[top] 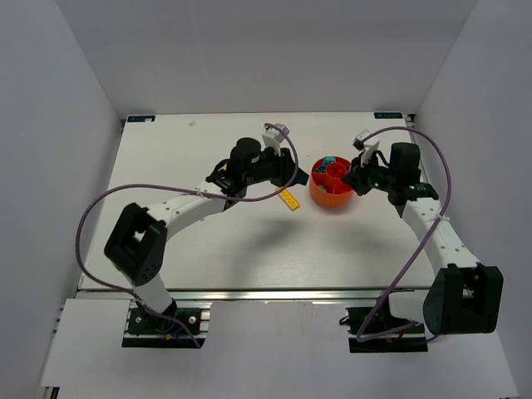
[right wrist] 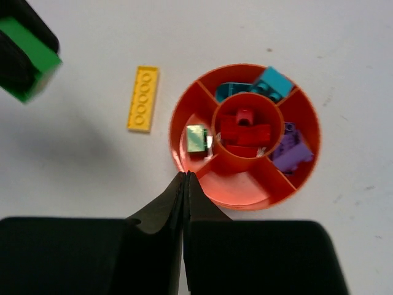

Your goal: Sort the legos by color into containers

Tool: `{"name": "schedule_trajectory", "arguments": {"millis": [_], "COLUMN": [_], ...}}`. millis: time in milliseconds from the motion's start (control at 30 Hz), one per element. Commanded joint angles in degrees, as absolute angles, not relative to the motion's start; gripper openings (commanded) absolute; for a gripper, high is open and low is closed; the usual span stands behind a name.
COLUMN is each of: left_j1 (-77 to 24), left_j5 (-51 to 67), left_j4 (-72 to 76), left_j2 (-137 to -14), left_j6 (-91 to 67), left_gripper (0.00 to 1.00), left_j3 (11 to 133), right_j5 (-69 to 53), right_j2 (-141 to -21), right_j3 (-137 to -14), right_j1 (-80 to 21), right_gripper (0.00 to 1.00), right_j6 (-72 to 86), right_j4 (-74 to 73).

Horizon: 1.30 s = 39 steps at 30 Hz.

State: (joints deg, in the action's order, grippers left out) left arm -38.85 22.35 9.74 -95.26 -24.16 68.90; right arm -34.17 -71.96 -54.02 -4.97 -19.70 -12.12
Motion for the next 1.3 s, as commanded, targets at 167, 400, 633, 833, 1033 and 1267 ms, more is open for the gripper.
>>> {"name": "schedule_trajectory", "arguments": {"millis": [167, 400, 633, 833, 1033, 1267], "left_j1": [-39.37, -39.90, -39.90, -39.90, -40.43, -40.96], "left_j5": [24.18, 20.92, 18.02, 13.98, 12.57, 13.62], "left_j4": [23.46, 25.31, 24.26, 21.80, 19.51, 18.55], "left_j2": [-107.57, -110.39, -113.03, -115.31, -117.42, -119.70], "left_j6": [-51.14, -54.75, -56.34, -55.81, -54.32, -54.32], "left_gripper": [0.00, 0.00, 0.06, 0.11, 0.19, 0.32], "left_j3": [74.09, 76.29, 77.60, 80.59, 83.67, 85.69], "right_j5": [-21.97, -23.20, -23.64, -23.91, -24.17, -24.43], "right_j2": [-66.71, -66.80, -67.06, -66.97, -66.88, -66.80], "right_j3": [-51.77, -51.68, -51.68, -51.59, -51.50, -51.59], "right_j1": [-3.61, -3.25, -3.43, -3.16, -3.08, -3.08], "right_gripper": [0.00, 0.00, 0.00, 0.00, 0.00, 0.00], "right_j6": [-10.81, -10.81, -10.81, -10.81, -10.90, -10.99], "right_j4": [-1.76, -1.67, -1.85, -1.84, -1.85, -1.85]}}
